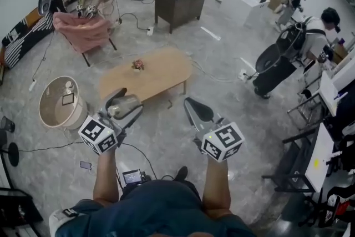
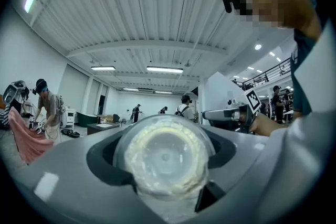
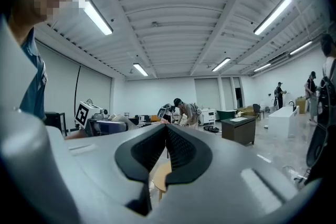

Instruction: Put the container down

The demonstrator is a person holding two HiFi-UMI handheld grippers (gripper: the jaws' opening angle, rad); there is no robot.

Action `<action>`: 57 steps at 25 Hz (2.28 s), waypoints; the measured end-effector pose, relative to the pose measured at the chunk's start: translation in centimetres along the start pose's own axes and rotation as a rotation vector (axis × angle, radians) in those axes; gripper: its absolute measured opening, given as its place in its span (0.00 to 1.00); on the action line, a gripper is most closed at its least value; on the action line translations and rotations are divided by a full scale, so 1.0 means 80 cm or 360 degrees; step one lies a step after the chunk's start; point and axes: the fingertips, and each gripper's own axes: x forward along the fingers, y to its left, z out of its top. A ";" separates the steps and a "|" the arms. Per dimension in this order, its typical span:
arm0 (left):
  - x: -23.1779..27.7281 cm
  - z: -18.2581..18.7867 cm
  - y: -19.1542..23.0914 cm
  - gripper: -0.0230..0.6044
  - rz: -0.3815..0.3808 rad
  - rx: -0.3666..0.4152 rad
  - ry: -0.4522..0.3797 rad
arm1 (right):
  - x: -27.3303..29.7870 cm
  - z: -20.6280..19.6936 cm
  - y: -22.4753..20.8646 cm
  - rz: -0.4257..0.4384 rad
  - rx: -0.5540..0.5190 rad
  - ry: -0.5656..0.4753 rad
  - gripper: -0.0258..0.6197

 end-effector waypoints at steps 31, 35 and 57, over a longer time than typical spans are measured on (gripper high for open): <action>0.275 -0.006 0.006 0.56 0.0009 -0.0053 0.0022 | -0.005 0.009 -0.276 0.0025 0.0085 -0.0057 0.06; 0.314 0.003 0.033 0.56 -0.0108 -0.0067 -0.0023 | 0.011 0.023 -0.304 -0.0085 0.0055 -0.0054 0.06; 0.401 -0.003 0.234 0.56 -0.0399 -0.0165 -0.0108 | 0.196 0.038 -0.351 -0.0337 -0.0020 0.0080 0.06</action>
